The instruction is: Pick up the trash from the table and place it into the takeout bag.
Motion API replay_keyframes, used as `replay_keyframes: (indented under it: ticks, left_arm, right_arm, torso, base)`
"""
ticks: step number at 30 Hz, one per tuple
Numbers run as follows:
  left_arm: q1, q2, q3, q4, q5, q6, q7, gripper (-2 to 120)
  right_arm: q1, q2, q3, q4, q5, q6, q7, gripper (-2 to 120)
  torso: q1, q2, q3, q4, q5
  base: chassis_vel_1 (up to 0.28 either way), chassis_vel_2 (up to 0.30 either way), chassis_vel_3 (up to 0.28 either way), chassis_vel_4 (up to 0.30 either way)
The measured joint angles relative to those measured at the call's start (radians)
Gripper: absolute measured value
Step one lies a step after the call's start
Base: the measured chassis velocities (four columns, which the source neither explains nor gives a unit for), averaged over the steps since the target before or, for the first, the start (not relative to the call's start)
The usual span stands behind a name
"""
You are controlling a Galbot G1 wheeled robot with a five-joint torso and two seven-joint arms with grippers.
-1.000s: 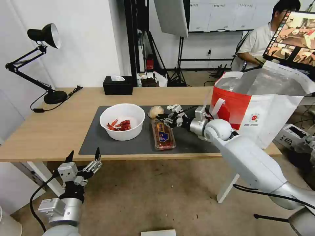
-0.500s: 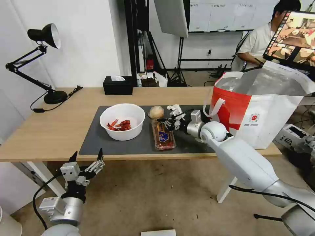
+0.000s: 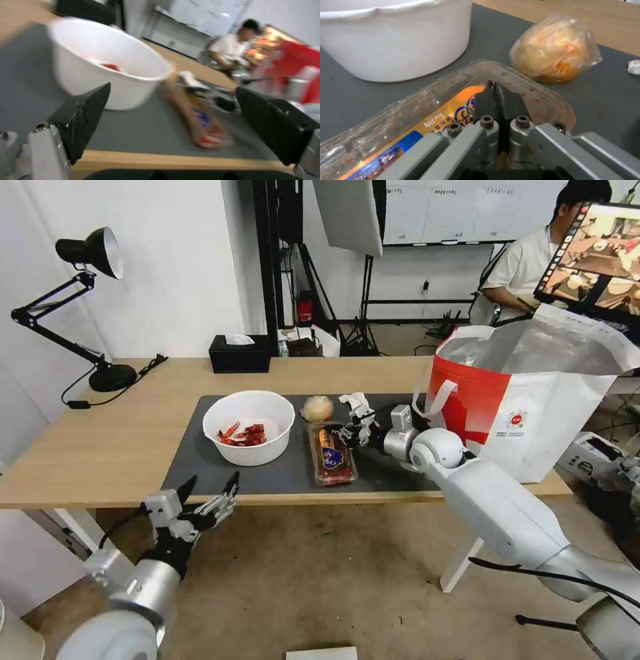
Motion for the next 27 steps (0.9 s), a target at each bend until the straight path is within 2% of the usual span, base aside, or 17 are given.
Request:
replay_keyframes:
  ticks: [4,7,8,10,13,14,16,20,27]
  left_arm:
    - [-0.013,0.032,0.012,-0.004,-0.08,0.017,0.036,100]
    - [-0.032,0.053,0.028,-0.007,-0.204,0.033,0.056,100]
    - [-0.032,0.053,0.028,-0.007,-0.204,0.033,0.056,100]
    - [-0.059,0.06,0.045,-0.004,-0.33,0.044,0.058,100]
    - [-0.081,0.064,0.059,0.006,-0.4,0.056,0.058,100]
    - [-0.1,0.069,0.069,0.018,-0.455,0.069,0.056,100]
    - [-0.13,0.075,0.084,0.038,-0.51,0.084,0.039,100]
    - [-0.168,0.082,0.106,0.069,-0.539,0.097,0.008,100]
    - [-0.265,0.095,0.155,0.134,-0.561,0.137,-0.108,100]
  right_arm:
    - [-0.001,0.003,0.0,-0.001,0.003,0.0,0.0,0]
    - [-0.004,0.002,0.0,0.0,0.006,0.0,0.001,0]
    - [-0.004,0.002,0.0,0.0,0.006,0.0,0.001,0]
    - [-0.006,-0.005,0.0,0.007,0.01,-0.001,0.003,0]
    - [-0.006,-0.009,0.0,0.012,0.013,-0.002,0.004,0]
    - [-0.006,-0.011,0.0,0.014,0.015,-0.003,0.005,0]
    - [-0.006,-0.014,0.0,0.02,0.018,-0.005,0.007,0]
    - [-0.005,-0.019,-0.004,0.029,0.022,-0.007,0.01,0]
    - [0.029,-0.005,-0.038,0.018,0.037,-0.01,0.012,0]
  torso:
    - [0.0,0.0,0.0,0.0001,-0.0001]
    - [0.0,0.0,0.0,0.0001,0.0]
    - [0.0,0.0,0.0,0.0001,0.0]
    - [0.0,0.0,0.0,0.0002,0.0]
    - [0.0,0.0,0.0,0.0,0.0]
    - [0.0,0.0,0.0,0.0,0.0]
    - [0.0,0.0,0.0,0.0002,0.0]
    - [0.0,0.0,0.0,0.0001,0.0]
    - [0.0,0.0,0.0,0.0002,0.0]
  base:
    - [0.0,0.0,0.0,0.0]
    - [0.0,0.0,0.0,0.0]
    - [0.0,0.0,0.0,0.0]
    - [0.0,0.0,0.0,0.0]
    - [0.0,0.0,0.0,0.0]
    - [0.0,0.0,0.0,0.0]
    - [0.0,0.0,0.0,0.0]
    - [0.0,0.0,0.0,0.0]
    - [0.0,0.0,0.0,0.0]
